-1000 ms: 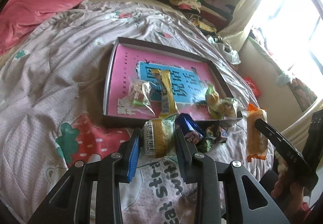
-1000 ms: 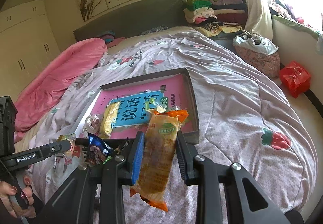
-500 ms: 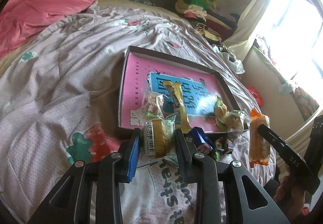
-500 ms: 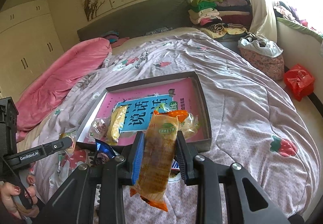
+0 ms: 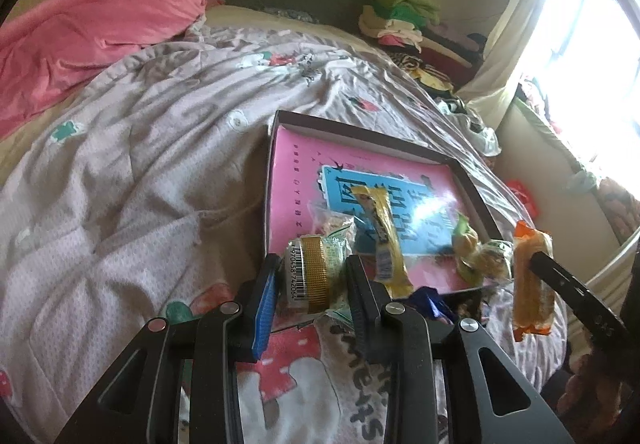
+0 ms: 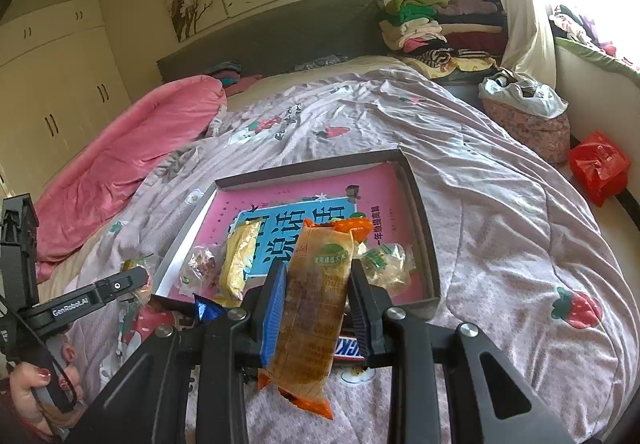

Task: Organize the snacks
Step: 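Carry the cake with the left tool while the right tool carries the cracker packet over the box, then lower the cracker packet into the box with the right tool while the left tool holds the cake above it, then open the left tool to drop the gold cake in the box while the right tool opens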

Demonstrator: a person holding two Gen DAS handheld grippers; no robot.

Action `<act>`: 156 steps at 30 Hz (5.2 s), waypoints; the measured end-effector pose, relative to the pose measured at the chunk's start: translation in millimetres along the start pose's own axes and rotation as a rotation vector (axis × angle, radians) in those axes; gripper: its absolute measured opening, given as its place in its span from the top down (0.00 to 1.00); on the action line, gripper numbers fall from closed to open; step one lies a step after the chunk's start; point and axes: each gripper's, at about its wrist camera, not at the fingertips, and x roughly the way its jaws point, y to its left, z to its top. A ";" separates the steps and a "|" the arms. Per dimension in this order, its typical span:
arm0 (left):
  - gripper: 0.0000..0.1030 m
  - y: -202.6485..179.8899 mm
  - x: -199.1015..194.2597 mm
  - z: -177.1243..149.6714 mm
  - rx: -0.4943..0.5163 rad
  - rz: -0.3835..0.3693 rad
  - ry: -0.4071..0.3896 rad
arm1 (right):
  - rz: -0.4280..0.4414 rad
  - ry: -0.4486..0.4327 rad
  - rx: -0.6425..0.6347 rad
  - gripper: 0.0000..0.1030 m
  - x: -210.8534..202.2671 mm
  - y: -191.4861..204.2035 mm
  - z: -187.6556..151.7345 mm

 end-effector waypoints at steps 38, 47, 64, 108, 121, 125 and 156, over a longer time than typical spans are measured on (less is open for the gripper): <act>0.67 -17.1 43.4 5.7 0.069 0.004 0.029 | -0.010 -0.008 -0.008 0.70 29.3 6.4 24.1; 0.67 -18.9 46.2 6.2 0.081 0.000 0.031 | -0.014 -0.006 -0.024 0.70 45.5 11.5 30.0; 0.67 -18.2 58.5 2.2 0.093 -0.007 0.072 | -0.037 0.024 -0.061 0.70 74.9 21.9 23.8; 0.67 -22.1 58.6 -0.1 0.123 -0.015 0.072 | -0.044 0.116 -0.069 0.70 94.2 20.9 15.8; 0.66 -21.0 57.5 -0.2 0.115 -0.020 0.073 | -0.018 0.113 -0.048 0.70 81.6 18.4 14.4; 0.64 -21.4 56.9 -0.3 0.117 -0.020 0.073 | -0.012 0.115 -0.047 0.70 78.9 19.1 12.0; 0.37 -23.3 33.2 6.4 0.103 -0.033 0.040 | -0.011 0.076 -0.022 0.63 60.0 16.7 17.8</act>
